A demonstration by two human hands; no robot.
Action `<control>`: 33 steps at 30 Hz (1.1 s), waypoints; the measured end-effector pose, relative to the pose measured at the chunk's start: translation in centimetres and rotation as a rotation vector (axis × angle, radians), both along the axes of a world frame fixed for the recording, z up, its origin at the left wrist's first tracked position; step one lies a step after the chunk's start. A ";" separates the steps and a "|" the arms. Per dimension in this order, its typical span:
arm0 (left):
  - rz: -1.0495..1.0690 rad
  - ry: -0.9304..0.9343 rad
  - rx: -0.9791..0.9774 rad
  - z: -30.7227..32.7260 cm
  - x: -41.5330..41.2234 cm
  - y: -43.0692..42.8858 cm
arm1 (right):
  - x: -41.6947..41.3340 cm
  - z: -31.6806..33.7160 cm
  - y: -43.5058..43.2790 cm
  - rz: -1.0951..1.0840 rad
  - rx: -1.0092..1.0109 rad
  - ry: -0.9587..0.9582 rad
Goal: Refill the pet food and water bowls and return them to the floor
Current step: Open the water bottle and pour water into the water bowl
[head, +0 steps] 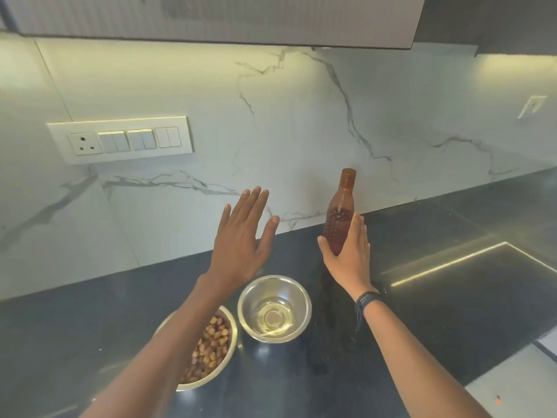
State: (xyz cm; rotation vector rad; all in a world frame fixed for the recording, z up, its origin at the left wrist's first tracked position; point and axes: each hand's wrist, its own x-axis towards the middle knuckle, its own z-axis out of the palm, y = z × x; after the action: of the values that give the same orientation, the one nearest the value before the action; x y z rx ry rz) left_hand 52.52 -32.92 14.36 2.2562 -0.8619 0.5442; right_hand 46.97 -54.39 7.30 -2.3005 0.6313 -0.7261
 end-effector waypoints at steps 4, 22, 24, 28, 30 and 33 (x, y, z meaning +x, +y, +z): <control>0.001 0.144 -0.017 -2.0 1.0 -3.4 | 3.2 -0.9 -4.8 0.049 0.123 0.054; 0.193 0.309 -0.009 -6.5 4.8 -7.6 | 14.9 -1.9 -16.2 0.037 0.188 0.157; 0.192 0.293 -0.035 -6.4 5.0 -7.8 | 14.1 -1.4 -15.9 0.040 0.143 0.190; 0.142 0.312 -0.102 -6.0 5.3 -8.8 | 11.5 -0.6 -14.5 0.090 0.126 0.185; 0.085 0.349 -0.144 -5.8 5.4 -9.4 | 9.8 -0.7 -13.4 0.101 0.139 0.166; -0.006 0.398 -0.198 -5.5 5.1 -10.5 | 7.2 -0.9 -11.8 0.105 0.130 0.170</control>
State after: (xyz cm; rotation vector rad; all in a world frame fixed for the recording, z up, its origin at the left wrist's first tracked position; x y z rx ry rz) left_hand 57.61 -43.41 8.84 2.0791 -0.5854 0.1573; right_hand 54.12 -66.21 6.38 -2.2709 0.6107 -0.4308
